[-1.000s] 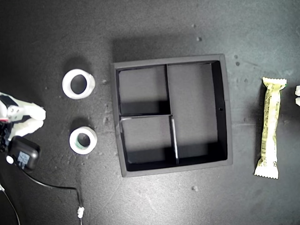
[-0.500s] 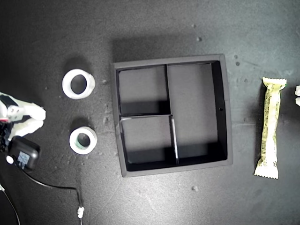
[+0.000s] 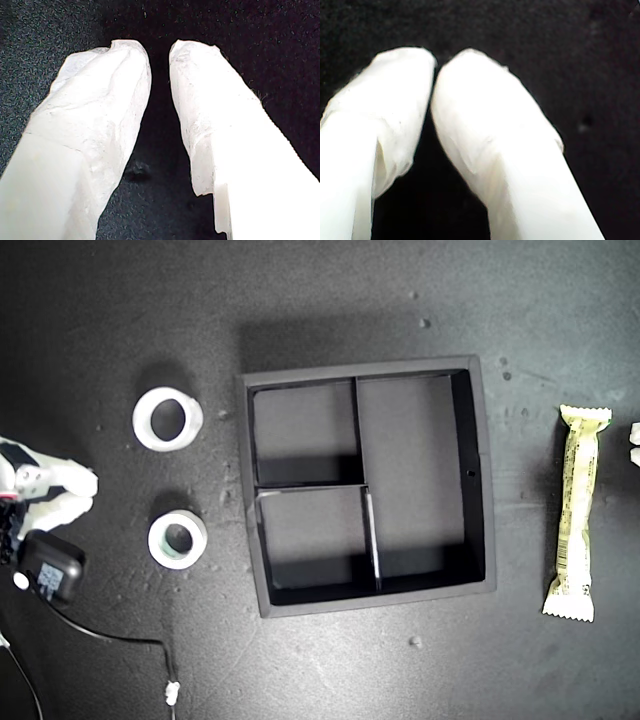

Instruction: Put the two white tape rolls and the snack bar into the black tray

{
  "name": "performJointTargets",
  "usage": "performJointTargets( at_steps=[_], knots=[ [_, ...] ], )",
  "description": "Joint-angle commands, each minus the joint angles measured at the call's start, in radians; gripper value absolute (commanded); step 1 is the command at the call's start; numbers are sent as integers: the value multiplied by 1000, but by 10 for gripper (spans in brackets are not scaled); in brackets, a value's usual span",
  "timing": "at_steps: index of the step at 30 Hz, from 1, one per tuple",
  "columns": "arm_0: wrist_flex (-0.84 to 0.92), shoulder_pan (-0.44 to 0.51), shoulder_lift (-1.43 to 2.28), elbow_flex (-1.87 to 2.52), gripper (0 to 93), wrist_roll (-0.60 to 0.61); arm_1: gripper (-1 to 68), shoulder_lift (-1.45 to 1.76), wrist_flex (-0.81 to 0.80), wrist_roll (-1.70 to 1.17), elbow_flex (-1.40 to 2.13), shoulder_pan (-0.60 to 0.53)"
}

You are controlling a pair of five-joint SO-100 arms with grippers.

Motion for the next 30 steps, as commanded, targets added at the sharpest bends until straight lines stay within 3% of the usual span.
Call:
performJointTargets(
  at_steps=[1, 6, 9, 10, 12, 15, 18, 21, 24, 26, 28, 30],
  knots=[
    [37, 8, 49, 57, 4, 11, 29, 0, 2, 0, 12, 0],
    [37, -3, 49, 57, 4, 8, 29, 0, 2, 0, 12, 0],
    [28, -110, 51, 57, 4, -40, 29, 0, -5, 9, 12, 9],
    [-8, -94, 51, 57, 5, 23, 24, 0, -23, 9, 12, 31],
    [-115, -32, 49, 57, 36, 81, -1, 0, -80, 9, 12, 72],
    [-160, -6, 49, 57, 202, -44, -2, 0, -227, 8, 12, 109],
    [-262, 32, 48, 57, 253, 8, -3, 0, -390, 38, 12, 144],
    [-295, 38, 48, 57, 257, -17, -3, 0, -525, 40, 12, 164],
    [-245, 25, 48, 57, 267, -97, -3, 0, -520, 141, 12, 163],
    [-196, 25, 48, 57, 270, -212, -3, 0, -509, 196, 12, 160],
    [-193, 18, 48, 57, 283, -213, -4, 0, -518, 198, 12, 166],
    [-225, 15, 48, 57, 166, -201, -4, 0, -537, 189, 12, 172]
  ],
)
